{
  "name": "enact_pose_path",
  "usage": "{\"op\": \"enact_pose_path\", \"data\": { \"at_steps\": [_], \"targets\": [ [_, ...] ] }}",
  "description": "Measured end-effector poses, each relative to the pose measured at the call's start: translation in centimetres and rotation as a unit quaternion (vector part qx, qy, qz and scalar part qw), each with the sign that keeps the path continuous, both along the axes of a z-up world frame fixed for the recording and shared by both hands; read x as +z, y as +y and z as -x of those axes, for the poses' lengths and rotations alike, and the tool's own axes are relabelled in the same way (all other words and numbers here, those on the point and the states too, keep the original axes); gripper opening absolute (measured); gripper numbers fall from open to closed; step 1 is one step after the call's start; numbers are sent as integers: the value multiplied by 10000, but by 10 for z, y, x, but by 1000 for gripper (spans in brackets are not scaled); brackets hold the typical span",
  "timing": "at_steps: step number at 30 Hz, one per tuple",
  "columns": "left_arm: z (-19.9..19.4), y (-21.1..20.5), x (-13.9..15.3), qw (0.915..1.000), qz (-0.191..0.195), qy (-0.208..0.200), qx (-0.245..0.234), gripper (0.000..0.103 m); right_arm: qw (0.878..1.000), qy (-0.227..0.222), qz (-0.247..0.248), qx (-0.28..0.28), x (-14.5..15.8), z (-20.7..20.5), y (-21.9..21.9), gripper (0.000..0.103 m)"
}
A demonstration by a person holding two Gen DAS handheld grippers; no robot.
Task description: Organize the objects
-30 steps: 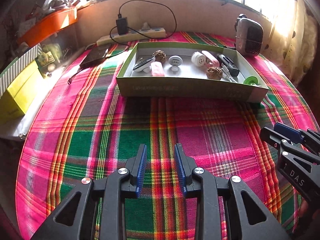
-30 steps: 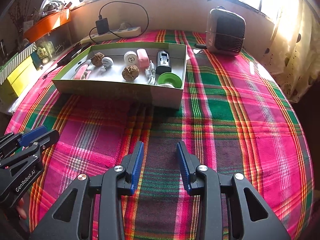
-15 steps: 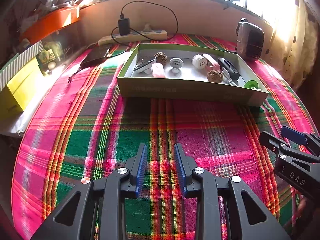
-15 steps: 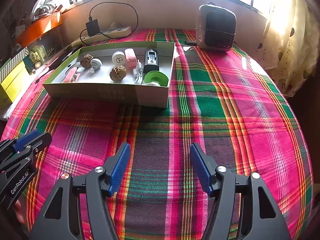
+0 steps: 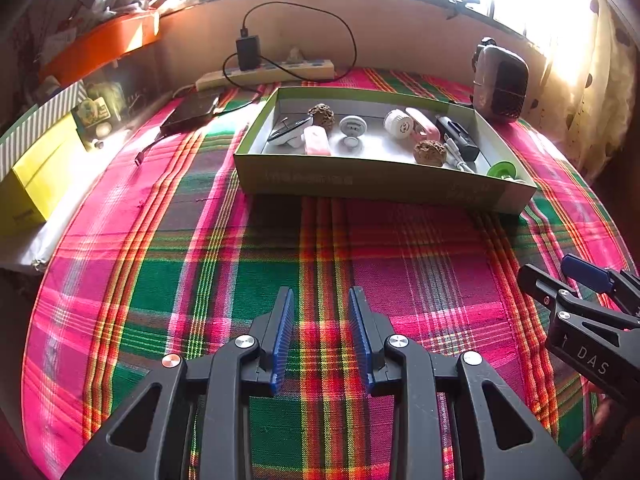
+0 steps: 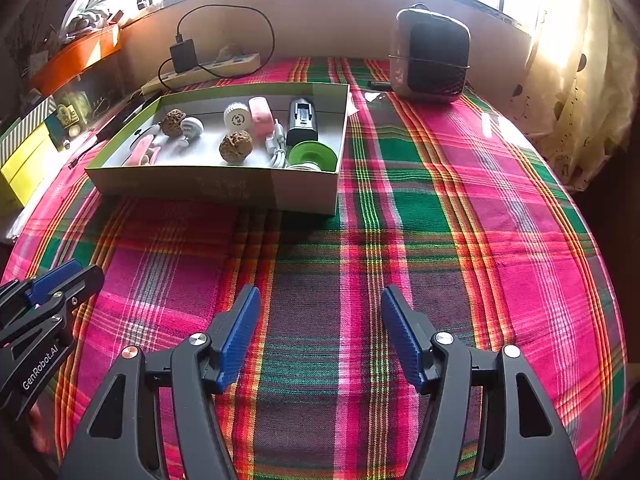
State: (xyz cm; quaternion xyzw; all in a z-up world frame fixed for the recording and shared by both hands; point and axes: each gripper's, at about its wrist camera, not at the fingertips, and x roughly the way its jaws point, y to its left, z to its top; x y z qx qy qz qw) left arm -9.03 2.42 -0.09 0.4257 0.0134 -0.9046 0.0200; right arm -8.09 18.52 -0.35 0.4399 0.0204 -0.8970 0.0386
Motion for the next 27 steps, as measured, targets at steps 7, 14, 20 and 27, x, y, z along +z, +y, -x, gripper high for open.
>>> {"op": "enact_pose_path", "data": {
  "at_steps": [7,14,20,27],
  "targets": [
    [0,0,0,10000,2,0,0,26,10000,0,-13,2,0,0,-1,63],
    [0,0,0,10000,1,0,0,26,10000,1,-13,0,-1,0,-1,64],
    [0,0,0,10000,-1,1,0,26,10000,0,-11,0,-1,0,-1,64],
    [0,0,0,10000,-11,2,1,26,10000,1,-12,-2,-1,0,-2,64]
  ]
}}
